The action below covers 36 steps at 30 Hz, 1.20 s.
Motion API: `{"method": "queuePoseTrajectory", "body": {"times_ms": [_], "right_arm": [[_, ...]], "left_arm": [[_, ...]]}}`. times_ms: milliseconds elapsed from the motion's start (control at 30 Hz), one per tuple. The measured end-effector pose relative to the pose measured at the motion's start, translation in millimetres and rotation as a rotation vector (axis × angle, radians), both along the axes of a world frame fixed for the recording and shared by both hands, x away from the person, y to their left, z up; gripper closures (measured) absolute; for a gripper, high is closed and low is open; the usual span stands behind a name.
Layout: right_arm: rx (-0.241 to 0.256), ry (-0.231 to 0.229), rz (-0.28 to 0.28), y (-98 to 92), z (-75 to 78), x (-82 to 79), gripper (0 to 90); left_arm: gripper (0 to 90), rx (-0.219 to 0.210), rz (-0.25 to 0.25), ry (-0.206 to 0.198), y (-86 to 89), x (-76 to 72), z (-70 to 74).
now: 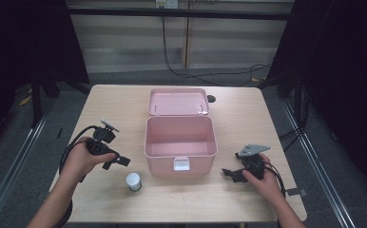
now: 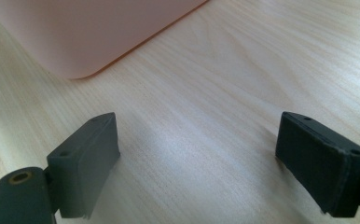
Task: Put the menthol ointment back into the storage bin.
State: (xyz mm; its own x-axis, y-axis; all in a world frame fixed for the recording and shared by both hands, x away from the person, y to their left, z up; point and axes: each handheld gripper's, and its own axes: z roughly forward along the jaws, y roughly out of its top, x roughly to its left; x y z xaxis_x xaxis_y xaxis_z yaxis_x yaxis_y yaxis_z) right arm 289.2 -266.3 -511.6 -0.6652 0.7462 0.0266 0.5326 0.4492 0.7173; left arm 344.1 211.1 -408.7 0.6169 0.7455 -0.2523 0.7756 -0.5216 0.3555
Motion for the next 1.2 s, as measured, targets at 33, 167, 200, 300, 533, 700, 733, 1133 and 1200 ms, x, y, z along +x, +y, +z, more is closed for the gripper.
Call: {"method": "queuePoseTrajectory", "body": {"times_ms": [33, 167, 200, 300, 533, 700, 733, 1133, 1200], "right_arm": [[0.002, 0.000, 0.001, 0.0, -0.1, 0.0, 12.5], [0.000, 0.000, 0.000, 0.0, 0.0, 0.0, 12.5], [0.000, -0.001, 0.000, 0.0, 0.0, 0.0, 12.5], [0.000, 0.000, 0.000, 0.0, 0.0, 0.1, 12.5], [0.000, 0.000, 0.000, 0.0, 0.0, 0.0, 12.5], [0.000, 0.000, 0.000, 0.0, 0.0, 0.0, 12.5], [0.000, 0.000, 0.000, 0.0, 0.0, 0.1, 12.5], [0.000, 0.000, 0.000, 0.0, 0.0, 0.1, 12.5], [0.000, 0.000, 0.000, 0.0, 0.0, 0.1, 12.5]], "left_arm": [[24.5, 0.007, -0.010, 0.005, -0.4, -0.8, 0.0], [24.8, 0.011, -0.035, 0.013, -4.5, -7.2, -0.3], [24.9, 0.014, -0.035, 0.010, -5.6, -8.9, -0.4], [25.2, 0.020, -0.051, 0.014, -8.8, -12.8, -0.3], [25.4, 0.033, -0.090, 0.025, -16.0, -19.5, 0.6], [25.4, 0.040, -0.108, 0.036, -20.0, -23.3, -3.5], [25.4, 0.032, -0.110, 0.042, -21.3, -24.3, -4.5], [25.0, 0.027, -0.113, 0.064, -26.5, -30.9, -15.6], [24.9, 0.034, -0.131, 0.073, -27.3, -31.2, -16.9]]}}
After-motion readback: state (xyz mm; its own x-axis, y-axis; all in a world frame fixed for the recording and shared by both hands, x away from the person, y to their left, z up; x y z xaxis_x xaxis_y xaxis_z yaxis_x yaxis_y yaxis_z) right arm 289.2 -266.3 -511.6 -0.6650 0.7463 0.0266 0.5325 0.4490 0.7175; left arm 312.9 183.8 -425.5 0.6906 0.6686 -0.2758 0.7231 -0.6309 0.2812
